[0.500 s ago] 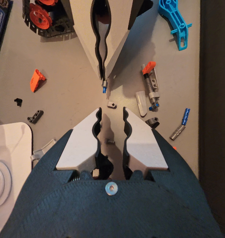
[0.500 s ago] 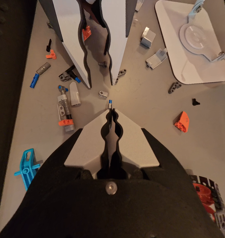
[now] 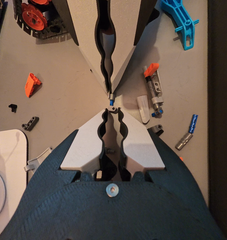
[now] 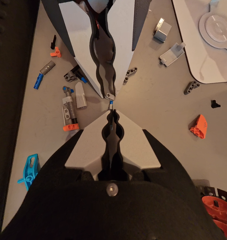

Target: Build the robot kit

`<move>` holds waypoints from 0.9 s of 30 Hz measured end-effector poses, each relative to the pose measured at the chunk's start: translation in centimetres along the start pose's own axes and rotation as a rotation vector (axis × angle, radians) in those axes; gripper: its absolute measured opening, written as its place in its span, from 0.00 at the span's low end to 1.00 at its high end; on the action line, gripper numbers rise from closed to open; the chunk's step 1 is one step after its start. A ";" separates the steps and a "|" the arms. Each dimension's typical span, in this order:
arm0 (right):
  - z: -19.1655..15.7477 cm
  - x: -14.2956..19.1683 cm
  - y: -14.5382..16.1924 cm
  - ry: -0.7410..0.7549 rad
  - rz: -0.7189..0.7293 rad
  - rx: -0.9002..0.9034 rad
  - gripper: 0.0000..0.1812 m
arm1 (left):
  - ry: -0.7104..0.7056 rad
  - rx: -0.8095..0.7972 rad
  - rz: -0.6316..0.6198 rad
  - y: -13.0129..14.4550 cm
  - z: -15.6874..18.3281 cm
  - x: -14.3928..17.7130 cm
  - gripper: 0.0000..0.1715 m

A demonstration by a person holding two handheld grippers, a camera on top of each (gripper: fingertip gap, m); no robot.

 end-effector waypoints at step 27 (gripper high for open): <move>0.0 -0.4 -0.2 -0.005 0.030 -0.003 0.00 | 0.001 0.016 -0.016 0.3 0.1 0.4 0.08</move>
Point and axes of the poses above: each gripper's, where its closed fingertips meet, x back along the fingers, y out of its underside, z = x × y across the jaws, the point moved 5 cm from there along x, back along the fingers, and after that the axes turned 10 degrees about -y, right-handed, at the moved point
